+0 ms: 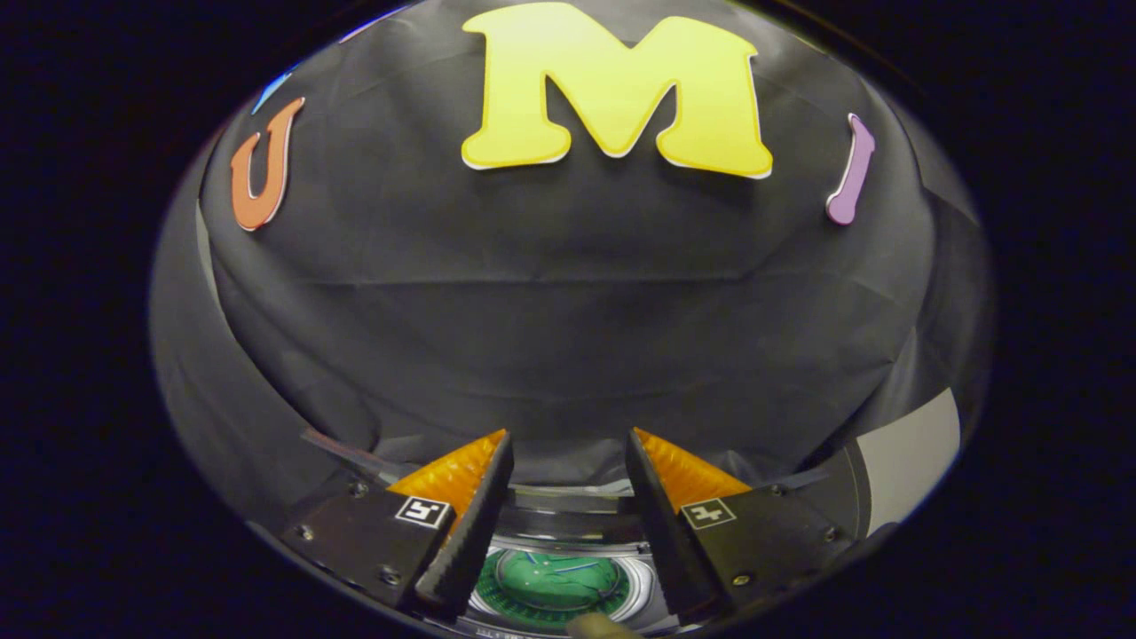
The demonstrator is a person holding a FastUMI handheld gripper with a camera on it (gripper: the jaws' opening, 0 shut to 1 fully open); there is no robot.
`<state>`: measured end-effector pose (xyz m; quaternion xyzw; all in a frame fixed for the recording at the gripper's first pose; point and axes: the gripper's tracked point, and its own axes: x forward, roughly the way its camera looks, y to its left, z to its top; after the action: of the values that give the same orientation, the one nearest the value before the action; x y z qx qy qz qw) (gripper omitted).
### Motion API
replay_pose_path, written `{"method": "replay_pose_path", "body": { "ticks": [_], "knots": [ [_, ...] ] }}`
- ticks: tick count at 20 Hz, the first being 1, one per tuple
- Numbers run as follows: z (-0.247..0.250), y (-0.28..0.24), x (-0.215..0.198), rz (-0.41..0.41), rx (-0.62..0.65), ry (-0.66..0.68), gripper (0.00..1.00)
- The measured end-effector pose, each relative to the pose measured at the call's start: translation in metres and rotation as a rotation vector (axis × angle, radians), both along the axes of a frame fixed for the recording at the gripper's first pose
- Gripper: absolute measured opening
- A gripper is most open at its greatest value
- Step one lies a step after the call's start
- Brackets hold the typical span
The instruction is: Put the clothes into the washing machine and then close the washing machine lid.
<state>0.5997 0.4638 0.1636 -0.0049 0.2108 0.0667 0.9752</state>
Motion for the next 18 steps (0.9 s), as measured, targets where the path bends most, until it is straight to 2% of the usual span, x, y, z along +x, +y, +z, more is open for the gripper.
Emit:
{"method": "replay_pose_path", "body": {
  "ticks": [4, 10, 18],
  "knots": [
    [-0.005, 0.001, 0.006, -0.018, -0.021, 0.012, 0.81],
    [-0.005, 0.003, 0.007, -0.004, 0.065, -0.049, 0.81],
    [-0.015, 0.001, -0.029, 0.055, 0.078, -0.12, 0.81]
  ]
}}
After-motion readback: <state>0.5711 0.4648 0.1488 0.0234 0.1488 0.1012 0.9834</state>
